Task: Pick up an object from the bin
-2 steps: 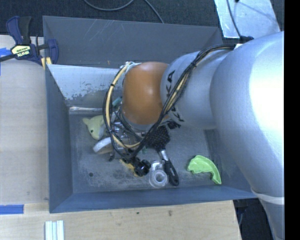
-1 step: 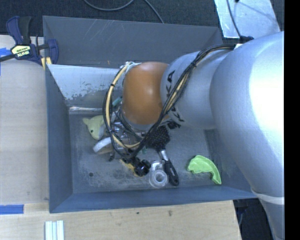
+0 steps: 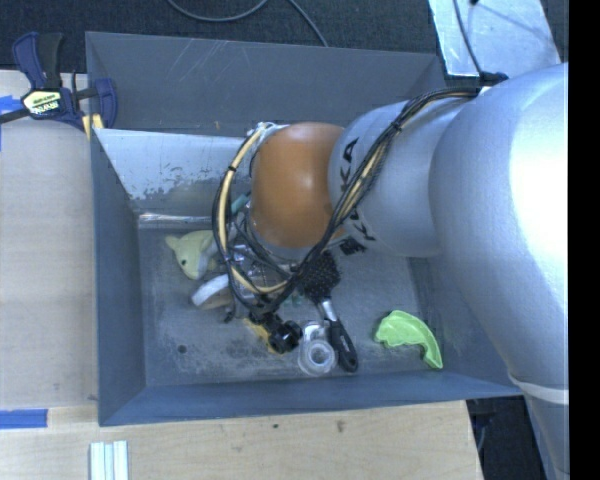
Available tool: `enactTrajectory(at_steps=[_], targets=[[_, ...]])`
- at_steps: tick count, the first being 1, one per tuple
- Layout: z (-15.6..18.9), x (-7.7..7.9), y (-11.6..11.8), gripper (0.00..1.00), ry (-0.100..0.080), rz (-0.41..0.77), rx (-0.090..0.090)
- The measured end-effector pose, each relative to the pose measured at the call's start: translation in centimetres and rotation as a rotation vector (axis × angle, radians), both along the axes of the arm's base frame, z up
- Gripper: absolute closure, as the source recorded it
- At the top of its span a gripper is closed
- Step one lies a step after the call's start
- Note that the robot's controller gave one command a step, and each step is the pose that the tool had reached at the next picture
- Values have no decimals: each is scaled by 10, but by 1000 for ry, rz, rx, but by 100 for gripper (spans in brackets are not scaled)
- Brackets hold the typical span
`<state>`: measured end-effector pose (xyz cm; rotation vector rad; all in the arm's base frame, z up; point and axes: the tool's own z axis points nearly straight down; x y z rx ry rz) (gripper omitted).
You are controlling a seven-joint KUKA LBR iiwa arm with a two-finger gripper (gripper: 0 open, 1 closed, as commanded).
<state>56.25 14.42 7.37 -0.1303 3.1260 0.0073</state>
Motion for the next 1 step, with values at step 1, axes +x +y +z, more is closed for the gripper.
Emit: enactTrajectory(at_steps=[1], targets=[[153, 10, 4, 100, -6, -15, 1]])
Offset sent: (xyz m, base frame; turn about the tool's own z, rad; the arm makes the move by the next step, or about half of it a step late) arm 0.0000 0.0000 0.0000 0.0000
